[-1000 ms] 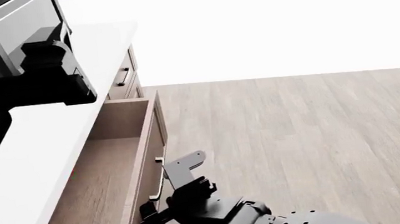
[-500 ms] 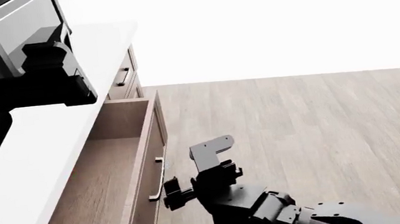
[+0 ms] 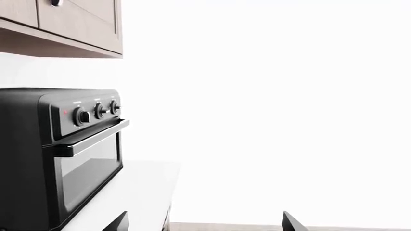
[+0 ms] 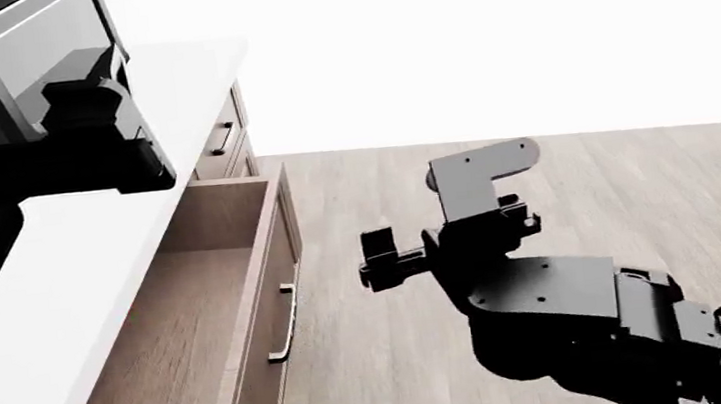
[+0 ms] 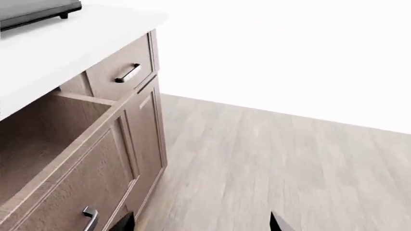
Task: Close the right drawer.
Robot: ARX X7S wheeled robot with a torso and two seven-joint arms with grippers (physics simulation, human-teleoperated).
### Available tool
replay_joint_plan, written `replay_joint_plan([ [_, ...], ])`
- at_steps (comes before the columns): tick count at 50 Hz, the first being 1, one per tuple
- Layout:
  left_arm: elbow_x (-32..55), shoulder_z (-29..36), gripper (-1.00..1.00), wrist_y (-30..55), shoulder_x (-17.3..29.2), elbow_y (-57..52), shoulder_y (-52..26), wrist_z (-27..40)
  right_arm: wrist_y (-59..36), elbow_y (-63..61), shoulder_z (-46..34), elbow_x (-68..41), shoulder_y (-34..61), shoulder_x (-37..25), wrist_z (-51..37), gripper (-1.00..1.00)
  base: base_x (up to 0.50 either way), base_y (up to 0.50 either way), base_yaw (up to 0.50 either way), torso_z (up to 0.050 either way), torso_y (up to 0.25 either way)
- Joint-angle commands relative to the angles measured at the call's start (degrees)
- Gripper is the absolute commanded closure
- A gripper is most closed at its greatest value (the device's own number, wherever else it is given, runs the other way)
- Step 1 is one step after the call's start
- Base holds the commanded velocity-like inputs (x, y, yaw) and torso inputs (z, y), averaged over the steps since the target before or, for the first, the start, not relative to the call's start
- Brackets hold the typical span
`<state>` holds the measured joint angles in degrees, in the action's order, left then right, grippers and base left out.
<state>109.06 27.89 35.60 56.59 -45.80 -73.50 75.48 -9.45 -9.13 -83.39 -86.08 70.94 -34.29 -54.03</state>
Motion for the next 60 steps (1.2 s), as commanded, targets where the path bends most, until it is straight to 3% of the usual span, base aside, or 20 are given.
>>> replay_joint_plan([
  [1,0.0,0.2,-1.0,0.0,-0.1,-0.1,0.1,0.2,-5.9,-15.3,3.8,-5.9,10.3,-11.2,-8.7,-1.0,0.0,0.0,0.0,0.0,0.0],
  [12,-0.3,1.1,-1.0,0.2,-1.0,-0.6,0.1,1.0,-5.8,-25.6,8.1,-11.5,14.5,-23.5,-12.3,-1.0,0.0,0.0,0.0,0.0,0.0],
  [24,-1.8,4.5,-1.0,1.5,-6.0,-0.2,-0.6,2.6,-10.2,-29.9,10.8,-16.6,20.5,-30.4,-14.1,-1.0,0.0,0.0,0.0,0.0,0.0],
  [40,3.2,13.1,-1.0,6.2,-24.1,11.8,-20.4,8.6,-13.6,-31.4,13.4,-20.8,25.7,-33.9,-15.6,-1.0,0.0,0.0,0.0,0.0,0.0],
  [53,-3.4,20.3,-1.0,5.2,-37.2,19.6,-18.6,6.5,-13.2,-31.5,15.2,-22.3,26.8,-38.1,-14.6,-1.0,0.0,0.0,0.0,0.0,0.0],
  [60,-6.7,23.6,-1.0,4.1,-42.0,21.9,-15.6,5.8,-13.3,-31.8,16.2,-23.1,27.5,-40.5,-14.1,-1.0,0.0,0.0,0.0,0.0,0.0],
])
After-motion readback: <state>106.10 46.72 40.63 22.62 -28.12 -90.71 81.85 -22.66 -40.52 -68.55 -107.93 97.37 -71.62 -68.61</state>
